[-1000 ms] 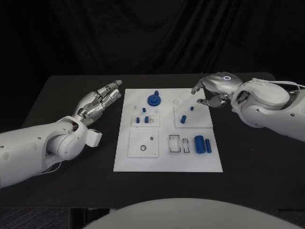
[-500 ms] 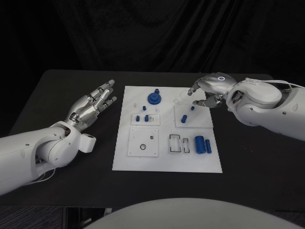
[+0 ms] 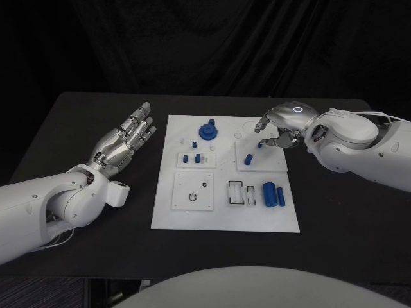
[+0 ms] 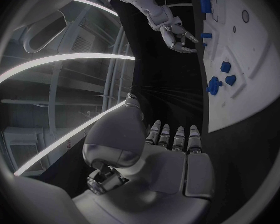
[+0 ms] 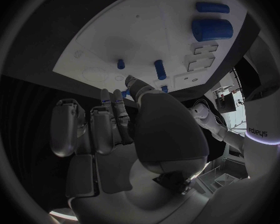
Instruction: Assemble the parts on the task board
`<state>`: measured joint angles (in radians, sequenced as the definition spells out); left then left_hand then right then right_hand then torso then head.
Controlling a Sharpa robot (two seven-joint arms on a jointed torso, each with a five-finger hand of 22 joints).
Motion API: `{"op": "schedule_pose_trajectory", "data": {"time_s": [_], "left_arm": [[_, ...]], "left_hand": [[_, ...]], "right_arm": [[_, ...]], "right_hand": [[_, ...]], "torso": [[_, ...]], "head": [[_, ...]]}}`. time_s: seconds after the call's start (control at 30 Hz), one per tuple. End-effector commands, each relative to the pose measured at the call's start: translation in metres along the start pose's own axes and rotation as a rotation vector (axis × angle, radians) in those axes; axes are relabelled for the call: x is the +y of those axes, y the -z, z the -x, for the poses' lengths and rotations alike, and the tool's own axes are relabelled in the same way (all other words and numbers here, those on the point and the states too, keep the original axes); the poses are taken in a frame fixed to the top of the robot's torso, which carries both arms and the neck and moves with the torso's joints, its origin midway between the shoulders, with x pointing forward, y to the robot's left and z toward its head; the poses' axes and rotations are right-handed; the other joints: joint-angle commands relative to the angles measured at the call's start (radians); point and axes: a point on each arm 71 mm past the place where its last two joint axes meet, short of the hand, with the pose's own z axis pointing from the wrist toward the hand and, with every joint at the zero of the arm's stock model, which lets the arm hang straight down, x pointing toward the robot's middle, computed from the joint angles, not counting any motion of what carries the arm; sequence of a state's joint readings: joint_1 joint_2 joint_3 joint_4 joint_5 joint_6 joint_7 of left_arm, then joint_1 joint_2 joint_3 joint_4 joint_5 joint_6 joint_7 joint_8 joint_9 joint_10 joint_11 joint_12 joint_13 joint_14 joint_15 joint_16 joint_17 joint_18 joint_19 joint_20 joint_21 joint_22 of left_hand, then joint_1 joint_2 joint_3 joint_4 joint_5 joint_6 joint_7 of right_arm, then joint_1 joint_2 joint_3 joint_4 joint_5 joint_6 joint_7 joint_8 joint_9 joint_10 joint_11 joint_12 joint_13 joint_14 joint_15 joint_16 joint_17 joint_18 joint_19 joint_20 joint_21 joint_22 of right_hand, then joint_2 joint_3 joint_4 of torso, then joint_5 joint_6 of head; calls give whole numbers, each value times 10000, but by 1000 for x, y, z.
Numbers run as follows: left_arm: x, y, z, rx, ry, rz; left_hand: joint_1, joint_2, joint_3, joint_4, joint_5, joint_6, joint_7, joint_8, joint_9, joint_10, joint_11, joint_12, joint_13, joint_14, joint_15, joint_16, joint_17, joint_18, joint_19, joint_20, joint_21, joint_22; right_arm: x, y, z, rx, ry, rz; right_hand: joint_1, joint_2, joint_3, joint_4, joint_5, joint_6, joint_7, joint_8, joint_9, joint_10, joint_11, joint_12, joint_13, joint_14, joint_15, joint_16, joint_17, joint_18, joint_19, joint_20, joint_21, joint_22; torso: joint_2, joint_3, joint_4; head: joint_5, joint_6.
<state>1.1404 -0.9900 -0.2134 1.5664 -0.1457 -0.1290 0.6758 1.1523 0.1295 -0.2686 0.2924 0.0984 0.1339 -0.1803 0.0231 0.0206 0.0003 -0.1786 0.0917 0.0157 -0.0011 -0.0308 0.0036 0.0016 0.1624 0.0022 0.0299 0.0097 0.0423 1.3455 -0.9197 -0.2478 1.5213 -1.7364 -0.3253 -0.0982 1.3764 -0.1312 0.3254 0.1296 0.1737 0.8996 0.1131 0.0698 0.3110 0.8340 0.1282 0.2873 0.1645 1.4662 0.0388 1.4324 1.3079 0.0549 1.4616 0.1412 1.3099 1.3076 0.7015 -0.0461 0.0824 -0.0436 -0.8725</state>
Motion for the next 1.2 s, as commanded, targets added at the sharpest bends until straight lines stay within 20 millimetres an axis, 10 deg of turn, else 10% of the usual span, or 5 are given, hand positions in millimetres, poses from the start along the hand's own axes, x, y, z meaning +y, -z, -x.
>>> {"op": "schedule_pose_trajectory", "data": {"time_s": [0.03,0.23,0.63,0.97,1.2], "left_arm": [[-14,2,1,-159,-56,-1901],[-14,2,1,-154,-47,-1873],[-13,2,1,-30,66,-1816],[-12,1,2,-52,42,-1795],[-12,1,3,-79,12,-1819]], "left_hand": [[-18,-58,22,2,69,-15,-244,-41,-11,-2,-70,-90,-14,11,-706,-36,-16,146,-10,115,-53,-100],[132,-170,120,-6,195,-79,-498,-49,-19,-5,276,-172,-24,11,-45,-36,-16,103,-8,964,-52,-118],[445,-96,230,-2,958,-109,-194,-48,-18,15,627,-108,-11,11,44,-36,-16,157,-8,554,-59,-186],[920,-195,293,-5,1586,5,38,-36,-6,34,913,-61,-3,11,397,-36,-16,147,7,1090,-42,-116],[1088,-152,290,1,1813,41,210,-33,-3,65,1294,44,13,11,14,-36,-16,-15,-3,292,-61,-230]], "right_arm": [[-1,1,-3,180,-112,-81],[-3,2,-5,408,-115,-237],[-5,-1,-10,481,-106,-257],[-4,-2,-16,499,-149,-208],[-2,-4,-22,497,-194,-119]], "right_hand": [[-59,112,-57,29,2,137,152,53,-41,186,-12,-82,-79,422,11,13,79,37,75,-4,21,1847],[-78,95,-79,32,-8,118,180,17,-99,269,-8,-115,-140,410,17,-11,34,44,63,3,-13,1837],[75,133,6,-95,123,233,313,5,-240,538,-61,-214,-325,411,-22,-7,35,46,65,-18,-14,1839],[130,133,112,-182,366,358,285,26,-325,825,-114,-261,-442,415,-66,-3,38,45,70,-56,-12,1842],[173,138,210,-240,442,414,311,30,-371,1005,-127,-292,-503,404,-78,-23,2,45,66,-75,-19,1842]], "torso": [[22,-20,-1],[45,-37,-6],[53,-58,-4],[40,-65,16],[38,-75,9]], "head": [[11,-2],[36,-2],[91,-2],[175,-2],[239,-2]]}}
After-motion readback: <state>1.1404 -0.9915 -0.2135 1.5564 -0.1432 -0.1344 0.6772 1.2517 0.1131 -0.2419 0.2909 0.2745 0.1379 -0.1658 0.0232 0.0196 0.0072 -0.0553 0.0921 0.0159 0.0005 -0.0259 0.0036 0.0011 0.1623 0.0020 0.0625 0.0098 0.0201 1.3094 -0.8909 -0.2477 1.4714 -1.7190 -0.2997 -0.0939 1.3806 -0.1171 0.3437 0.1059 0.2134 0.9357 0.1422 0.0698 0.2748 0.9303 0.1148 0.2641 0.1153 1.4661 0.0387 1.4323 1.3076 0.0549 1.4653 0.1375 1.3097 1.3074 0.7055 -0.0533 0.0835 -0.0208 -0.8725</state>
